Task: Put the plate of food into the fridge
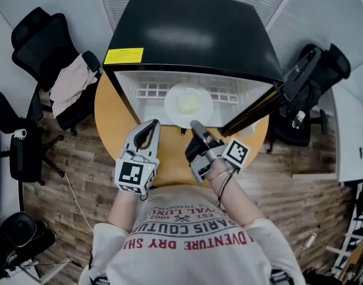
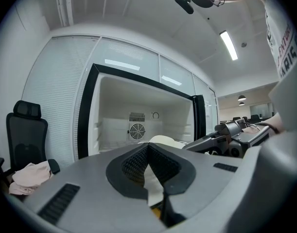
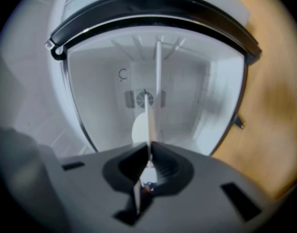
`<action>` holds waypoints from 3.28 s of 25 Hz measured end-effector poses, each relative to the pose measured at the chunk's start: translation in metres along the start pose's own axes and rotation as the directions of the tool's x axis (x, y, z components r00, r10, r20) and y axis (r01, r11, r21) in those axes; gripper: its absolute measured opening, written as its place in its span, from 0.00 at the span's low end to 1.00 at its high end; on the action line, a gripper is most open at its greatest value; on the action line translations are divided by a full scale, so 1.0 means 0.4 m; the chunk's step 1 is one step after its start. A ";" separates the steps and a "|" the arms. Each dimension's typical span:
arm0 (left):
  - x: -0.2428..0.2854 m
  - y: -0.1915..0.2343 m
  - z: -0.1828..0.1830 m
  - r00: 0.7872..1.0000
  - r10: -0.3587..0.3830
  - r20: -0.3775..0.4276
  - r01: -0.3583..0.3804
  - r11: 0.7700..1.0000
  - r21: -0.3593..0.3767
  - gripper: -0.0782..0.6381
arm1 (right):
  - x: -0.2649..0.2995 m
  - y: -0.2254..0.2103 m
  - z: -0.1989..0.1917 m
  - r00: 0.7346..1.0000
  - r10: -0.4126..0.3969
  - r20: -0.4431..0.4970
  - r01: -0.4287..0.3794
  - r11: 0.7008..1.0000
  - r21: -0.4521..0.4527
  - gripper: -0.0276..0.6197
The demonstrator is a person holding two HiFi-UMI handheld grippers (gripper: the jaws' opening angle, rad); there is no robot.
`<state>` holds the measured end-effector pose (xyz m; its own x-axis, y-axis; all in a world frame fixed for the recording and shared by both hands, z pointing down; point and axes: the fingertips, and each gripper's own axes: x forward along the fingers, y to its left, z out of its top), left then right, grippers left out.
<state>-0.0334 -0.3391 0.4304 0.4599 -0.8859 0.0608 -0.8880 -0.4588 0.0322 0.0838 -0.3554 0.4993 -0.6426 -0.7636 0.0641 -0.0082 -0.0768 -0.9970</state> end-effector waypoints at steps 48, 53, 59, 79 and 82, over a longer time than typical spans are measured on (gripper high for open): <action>0.080 0.092 -0.064 0.996 -0.015 -0.083 0.011 0.999 -0.046 0.15 | 0.161 -0.027 0.061 0.997 -0.016 0.076 0.023 0.996 -0.085 0.35; 0.062 0.085 -0.064 0.996 -0.008 -0.085 0.005 0.999 -0.045 0.15 | 0.112 -0.005 0.017 0.999 -0.019 0.038 0.025 0.987 -0.157 0.11; 0.047 0.046 -0.063 0.996 -0.024 -0.082 0.022 0.999 -0.030 0.15 | 0.061 0.040 -0.003 1.000 0.025 -0.016 -0.029 0.929 -0.369 0.09; 0.027 -0.053 -0.041 0.995 -0.089 -0.043 0.089 0.996 -0.013 0.15 | -0.065 0.129 -0.023 0.999 -0.008 0.037 0.037 -0.005 -0.999 0.09; 0.020 -0.058 -0.033 0.995 -0.092 -0.030 0.092 0.996 -0.012 0.15 | -0.073 0.130 -0.026 0.999 -0.008 0.034 0.034 -0.008 -0.999 0.09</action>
<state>-0.0090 -0.3346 0.4432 0.5395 -0.8374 0.0878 -0.8420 -0.5372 0.0492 0.0943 -0.3305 0.4452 -0.6157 -0.7845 0.0735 -0.7877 0.6151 -0.0330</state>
